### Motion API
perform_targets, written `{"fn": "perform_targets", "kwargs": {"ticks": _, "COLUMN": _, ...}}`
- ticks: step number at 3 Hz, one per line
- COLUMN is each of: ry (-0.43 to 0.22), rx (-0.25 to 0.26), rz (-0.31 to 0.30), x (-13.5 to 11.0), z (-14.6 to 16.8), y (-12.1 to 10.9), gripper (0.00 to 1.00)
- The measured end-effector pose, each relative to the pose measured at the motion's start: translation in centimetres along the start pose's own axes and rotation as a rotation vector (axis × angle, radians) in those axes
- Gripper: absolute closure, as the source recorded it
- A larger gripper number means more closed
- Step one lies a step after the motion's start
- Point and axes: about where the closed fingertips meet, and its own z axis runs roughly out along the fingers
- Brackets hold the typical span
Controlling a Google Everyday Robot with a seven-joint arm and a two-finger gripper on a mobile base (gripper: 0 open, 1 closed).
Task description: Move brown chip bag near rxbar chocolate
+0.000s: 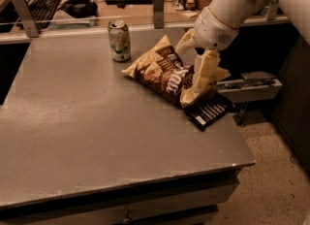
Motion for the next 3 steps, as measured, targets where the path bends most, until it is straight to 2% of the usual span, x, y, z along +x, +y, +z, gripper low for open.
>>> {"fn": "perform_targets", "kwargs": {"ticks": 1, "ry": 0.0, "rx": 0.001, "rz": 0.0, "x": 0.0, "z": 0.1, "y": 0.0, "gripper": 0.0}}
{"fn": "perform_targets", "kwargs": {"ticks": 2, "ry": -0.059, "rx": 0.038, "rz": 0.011, "x": 0.8, "z": -0.8, "y": 0.6, "gripper": 0.0}}
{"fn": "perform_targets", "kwargs": {"ticks": 3, "ry": -0.088, "rx": 0.139, "rz": 0.025, "x": 3.2, "z": -4.8, "y": 0.9, "gripper": 0.0}}
